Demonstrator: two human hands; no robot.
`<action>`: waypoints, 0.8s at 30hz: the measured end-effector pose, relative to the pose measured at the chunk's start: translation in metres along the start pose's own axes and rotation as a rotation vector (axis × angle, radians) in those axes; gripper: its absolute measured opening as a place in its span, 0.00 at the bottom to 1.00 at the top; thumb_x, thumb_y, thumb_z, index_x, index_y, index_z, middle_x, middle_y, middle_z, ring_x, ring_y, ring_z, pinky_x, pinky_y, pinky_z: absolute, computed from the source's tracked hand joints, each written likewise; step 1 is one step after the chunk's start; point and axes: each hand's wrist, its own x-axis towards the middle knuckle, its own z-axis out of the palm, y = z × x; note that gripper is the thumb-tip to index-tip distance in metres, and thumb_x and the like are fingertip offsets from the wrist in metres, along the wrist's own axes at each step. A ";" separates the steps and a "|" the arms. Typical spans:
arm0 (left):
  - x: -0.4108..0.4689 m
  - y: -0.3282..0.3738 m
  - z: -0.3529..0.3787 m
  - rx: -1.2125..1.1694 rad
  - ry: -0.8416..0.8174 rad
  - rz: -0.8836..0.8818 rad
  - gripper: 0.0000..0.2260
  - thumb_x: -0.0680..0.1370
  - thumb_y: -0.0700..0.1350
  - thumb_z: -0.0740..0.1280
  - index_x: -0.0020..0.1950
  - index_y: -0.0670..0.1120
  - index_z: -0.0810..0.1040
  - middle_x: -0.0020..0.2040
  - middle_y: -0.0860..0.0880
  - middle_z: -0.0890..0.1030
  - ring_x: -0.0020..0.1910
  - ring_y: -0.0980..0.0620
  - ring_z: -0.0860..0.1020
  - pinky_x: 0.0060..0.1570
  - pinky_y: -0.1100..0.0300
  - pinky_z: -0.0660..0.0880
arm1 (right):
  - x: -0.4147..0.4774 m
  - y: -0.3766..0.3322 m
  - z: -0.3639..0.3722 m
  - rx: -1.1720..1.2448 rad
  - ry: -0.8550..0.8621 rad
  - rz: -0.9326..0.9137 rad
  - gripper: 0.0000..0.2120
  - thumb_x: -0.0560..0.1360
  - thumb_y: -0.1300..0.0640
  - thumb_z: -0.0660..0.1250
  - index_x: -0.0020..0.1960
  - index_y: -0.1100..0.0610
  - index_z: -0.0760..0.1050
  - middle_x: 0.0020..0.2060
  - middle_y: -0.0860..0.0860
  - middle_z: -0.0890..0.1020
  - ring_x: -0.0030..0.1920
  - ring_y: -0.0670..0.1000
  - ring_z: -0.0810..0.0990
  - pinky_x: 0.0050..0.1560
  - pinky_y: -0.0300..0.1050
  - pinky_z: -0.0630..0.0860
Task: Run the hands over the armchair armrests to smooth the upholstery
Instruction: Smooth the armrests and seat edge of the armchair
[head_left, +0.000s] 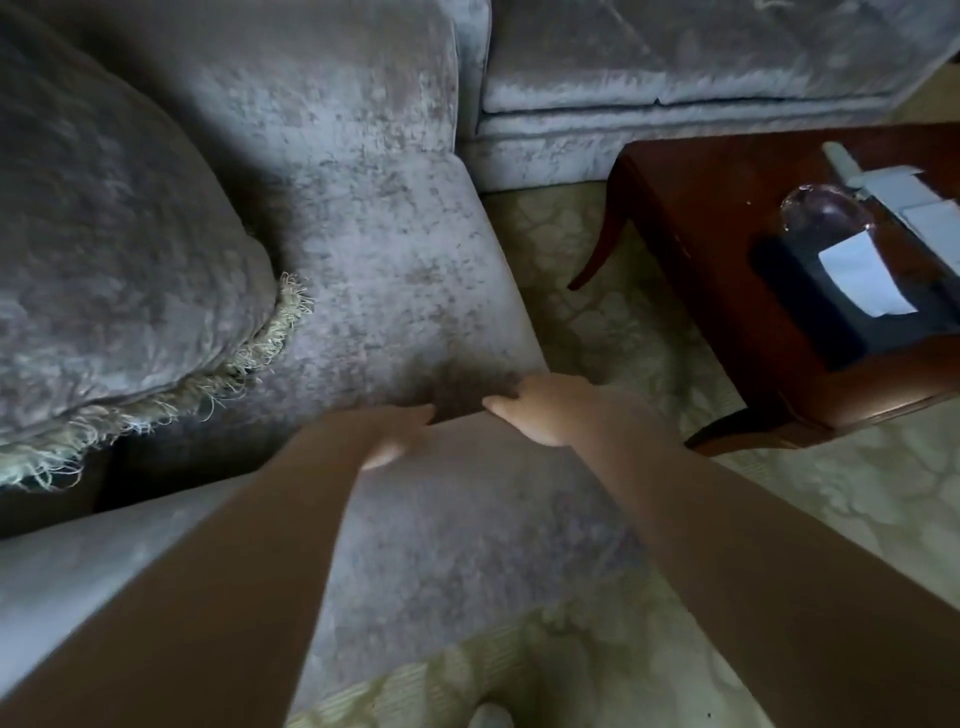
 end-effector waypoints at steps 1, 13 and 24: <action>0.001 0.006 0.008 0.069 0.041 -0.007 0.31 0.76 0.68 0.50 0.68 0.49 0.73 0.69 0.43 0.71 0.67 0.42 0.69 0.61 0.49 0.65 | 0.002 -0.003 0.002 0.018 0.032 0.003 0.33 0.75 0.33 0.45 0.66 0.53 0.71 0.63 0.55 0.74 0.60 0.58 0.73 0.59 0.55 0.66; -0.019 0.015 0.013 0.098 0.200 -0.040 0.32 0.78 0.65 0.52 0.72 0.44 0.67 0.73 0.39 0.64 0.70 0.40 0.64 0.69 0.48 0.60 | 0.000 -0.001 0.005 0.047 0.076 -0.003 0.29 0.77 0.38 0.46 0.71 0.53 0.64 0.69 0.56 0.68 0.68 0.59 0.65 0.68 0.58 0.56; -0.025 0.004 0.026 0.234 0.278 0.054 0.24 0.81 0.56 0.48 0.68 0.44 0.70 0.69 0.36 0.68 0.67 0.39 0.67 0.64 0.49 0.63 | -0.013 0.003 0.017 0.056 0.097 -0.006 0.30 0.77 0.38 0.47 0.71 0.55 0.63 0.69 0.56 0.68 0.67 0.59 0.67 0.67 0.55 0.61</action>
